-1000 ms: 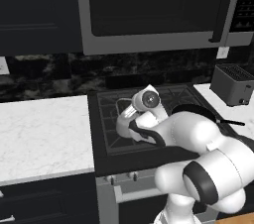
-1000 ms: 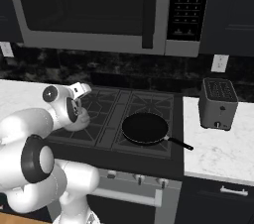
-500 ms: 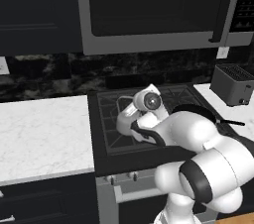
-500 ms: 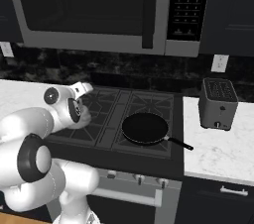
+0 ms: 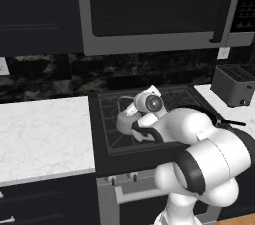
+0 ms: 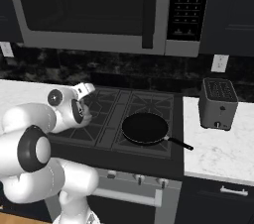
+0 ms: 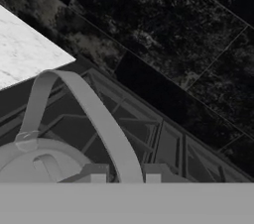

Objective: Pick the kettle from the counter and place it on a stove burner. Then turn the burner on.

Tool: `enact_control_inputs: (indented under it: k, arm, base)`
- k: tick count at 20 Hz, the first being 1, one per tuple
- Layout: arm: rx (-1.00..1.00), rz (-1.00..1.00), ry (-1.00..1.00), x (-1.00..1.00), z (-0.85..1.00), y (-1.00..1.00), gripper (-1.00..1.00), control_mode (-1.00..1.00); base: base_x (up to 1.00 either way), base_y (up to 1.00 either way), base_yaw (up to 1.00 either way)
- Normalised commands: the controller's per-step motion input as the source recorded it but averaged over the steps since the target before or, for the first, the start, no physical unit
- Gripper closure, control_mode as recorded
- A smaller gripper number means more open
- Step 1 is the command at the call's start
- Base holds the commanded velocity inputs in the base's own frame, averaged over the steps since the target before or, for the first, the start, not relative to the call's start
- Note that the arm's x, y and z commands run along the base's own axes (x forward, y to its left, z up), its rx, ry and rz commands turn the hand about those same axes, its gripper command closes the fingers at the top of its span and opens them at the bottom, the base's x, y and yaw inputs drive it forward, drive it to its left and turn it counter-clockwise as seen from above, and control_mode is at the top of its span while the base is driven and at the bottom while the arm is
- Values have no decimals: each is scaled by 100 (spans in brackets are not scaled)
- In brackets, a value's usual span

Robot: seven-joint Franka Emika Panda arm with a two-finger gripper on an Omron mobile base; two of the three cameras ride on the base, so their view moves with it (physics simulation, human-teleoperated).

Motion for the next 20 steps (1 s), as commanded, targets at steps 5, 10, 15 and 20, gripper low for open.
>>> enact_control_inputs:
  k: [5,10,15,20]
  arm:
    - [0,0,0,10,-14,0,100,-100]
    - [0,0,0,1,-2,0,-100,-100]
    - [0,0,0,-3,0,0,-100,-100]
    - [0,5,0,-36,0,4,-100,-100]
  base:
    - [0,0,0]
    - [0,0,0]
    - [0,0,0]
    - [0,0,0]
